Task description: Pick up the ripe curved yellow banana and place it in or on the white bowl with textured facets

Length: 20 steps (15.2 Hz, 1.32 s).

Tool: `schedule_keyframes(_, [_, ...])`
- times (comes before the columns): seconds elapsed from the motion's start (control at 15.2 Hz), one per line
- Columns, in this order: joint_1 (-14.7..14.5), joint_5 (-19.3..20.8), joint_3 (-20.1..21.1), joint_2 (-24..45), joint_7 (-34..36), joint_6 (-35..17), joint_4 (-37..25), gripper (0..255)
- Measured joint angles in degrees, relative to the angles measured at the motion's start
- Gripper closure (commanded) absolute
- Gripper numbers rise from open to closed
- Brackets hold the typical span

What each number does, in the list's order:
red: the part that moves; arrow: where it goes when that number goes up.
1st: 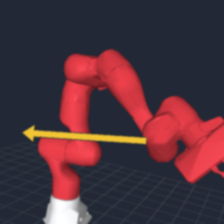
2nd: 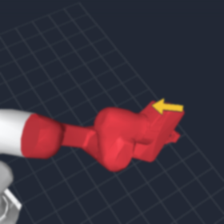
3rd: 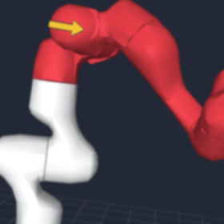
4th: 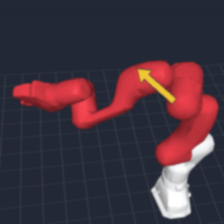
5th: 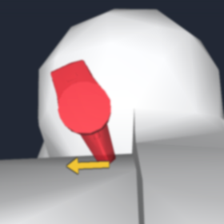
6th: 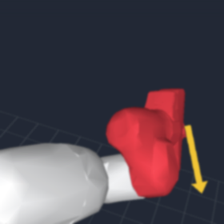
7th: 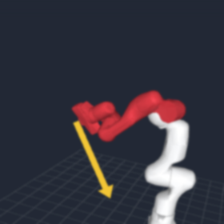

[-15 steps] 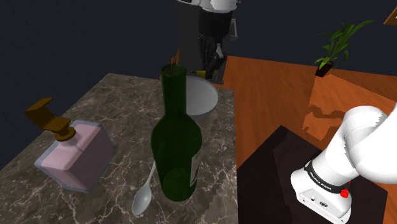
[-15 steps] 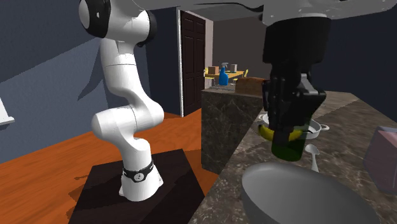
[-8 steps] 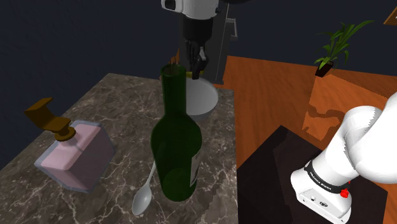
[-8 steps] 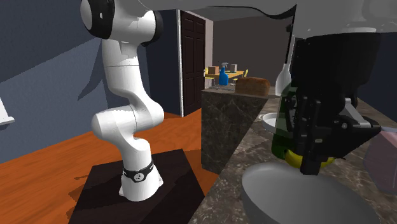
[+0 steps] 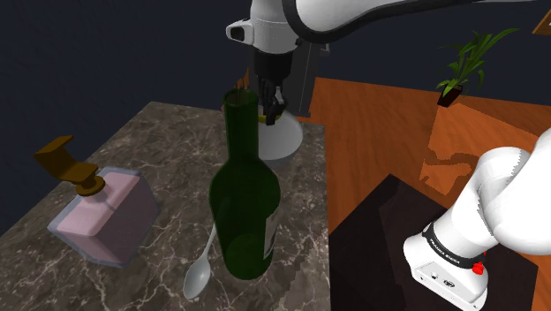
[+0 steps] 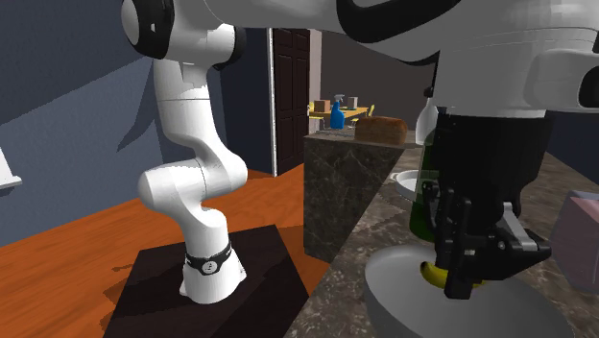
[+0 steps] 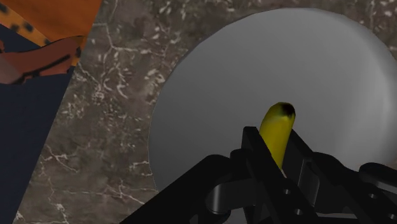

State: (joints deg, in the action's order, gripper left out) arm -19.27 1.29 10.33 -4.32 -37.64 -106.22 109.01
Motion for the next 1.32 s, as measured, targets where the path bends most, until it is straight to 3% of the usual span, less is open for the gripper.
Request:
schedule_keyframes(0.46, [0.02,0.03,-0.02,0.15,0.00,-0.98,0.81,255])
schedule_keyframes(0.53, [0.02,0.03,-0.02,0.15,0.00,-0.98,0.81,0])
schedule_keyframes(0.92, [0.02,0.03,-0.02,0.15,0.00,-0.98,0.81,0])
schedule_keyframes(1.32, [-0.07,-0.06,0.07,-0.14,0.00,5.82,-5.76,0])
